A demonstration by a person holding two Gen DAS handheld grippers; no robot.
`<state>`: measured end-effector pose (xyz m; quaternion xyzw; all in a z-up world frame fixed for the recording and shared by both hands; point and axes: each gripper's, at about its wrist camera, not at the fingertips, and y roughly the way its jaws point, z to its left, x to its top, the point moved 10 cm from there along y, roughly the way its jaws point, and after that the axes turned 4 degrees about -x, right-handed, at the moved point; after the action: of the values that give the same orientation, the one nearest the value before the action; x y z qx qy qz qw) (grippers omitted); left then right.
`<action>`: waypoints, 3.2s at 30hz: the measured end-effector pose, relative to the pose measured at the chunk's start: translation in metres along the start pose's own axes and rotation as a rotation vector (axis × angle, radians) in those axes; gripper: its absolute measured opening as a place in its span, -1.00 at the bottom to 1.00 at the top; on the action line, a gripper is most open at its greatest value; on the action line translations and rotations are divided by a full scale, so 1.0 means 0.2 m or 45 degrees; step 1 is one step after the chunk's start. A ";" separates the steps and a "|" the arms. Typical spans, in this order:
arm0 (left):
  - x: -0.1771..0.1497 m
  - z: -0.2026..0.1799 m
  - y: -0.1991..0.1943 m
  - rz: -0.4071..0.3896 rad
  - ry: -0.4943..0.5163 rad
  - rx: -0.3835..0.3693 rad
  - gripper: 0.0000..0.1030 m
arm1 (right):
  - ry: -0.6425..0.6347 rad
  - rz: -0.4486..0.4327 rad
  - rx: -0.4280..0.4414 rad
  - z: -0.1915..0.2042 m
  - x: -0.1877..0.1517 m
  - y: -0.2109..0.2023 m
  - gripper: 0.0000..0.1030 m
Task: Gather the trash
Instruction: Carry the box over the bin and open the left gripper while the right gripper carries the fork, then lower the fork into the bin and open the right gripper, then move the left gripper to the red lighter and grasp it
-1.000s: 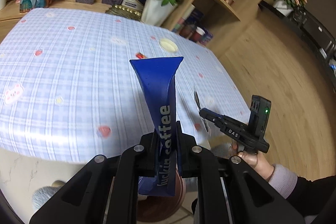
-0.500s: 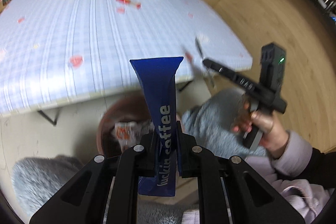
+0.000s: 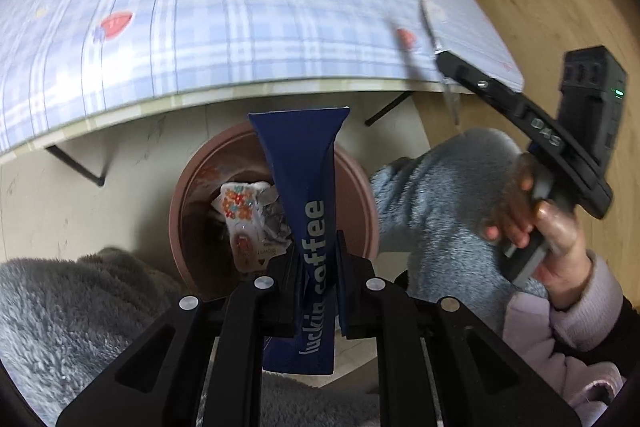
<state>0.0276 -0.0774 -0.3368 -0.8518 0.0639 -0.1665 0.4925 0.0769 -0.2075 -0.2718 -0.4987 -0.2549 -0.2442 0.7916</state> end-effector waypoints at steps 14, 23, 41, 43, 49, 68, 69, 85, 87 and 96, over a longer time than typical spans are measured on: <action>0.00 0.14 0.10 0.005 -0.113 0.058 -0.39 | -0.060 0.058 0.014 0.05 -0.03 0.08 -0.73; 0.03 0.19 0.01 -0.096 -0.163 0.091 0.20 | -0.123 0.109 0.030 0.11 -0.07 0.11 -0.73; 0.02 0.47 -0.28 -0.483 -0.518 0.169 0.60 | -0.403 0.426 0.014 0.29 -0.36 0.30 -0.72; 0.02 0.48 -0.28 -0.482 -0.522 0.167 0.60 | -0.419 0.446 0.005 0.29 -0.38 0.31 -0.72; 0.01 0.48 -0.27 -0.479 -0.517 0.164 0.62 | -0.453 0.512 -0.027 0.29 -0.45 0.35 -0.72; 0.02 0.49 -0.26 -0.477 -0.532 0.164 0.62 | -0.468 0.435 -0.048 0.31 -0.39 0.32 0.82; 0.02 0.49 -0.26 -0.478 -0.533 0.165 0.62 | -0.457 0.400 -0.051 0.31 -0.36 0.30 0.88; 0.12 0.49 -0.33 -0.534 -0.518 0.168 0.62 | -0.146 0.022 -0.230 0.01 0.04 0.10 0.89; 0.18 0.47 -0.36 -0.552 -0.485 0.167 0.62 | -0.104 -0.014 -0.262 -0.06 0.11 0.08 0.89; 0.63 0.30 -0.40 -0.616 -0.338 0.142 0.62 | -0.024 -0.118 -0.306 -0.25 0.37 0.06 0.89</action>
<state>0.1624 -0.0215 -0.2677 -0.8282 -0.2155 -0.1696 0.4887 0.1482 -0.2589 -0.2513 -0.5800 -0.2539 -0.3049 0.7115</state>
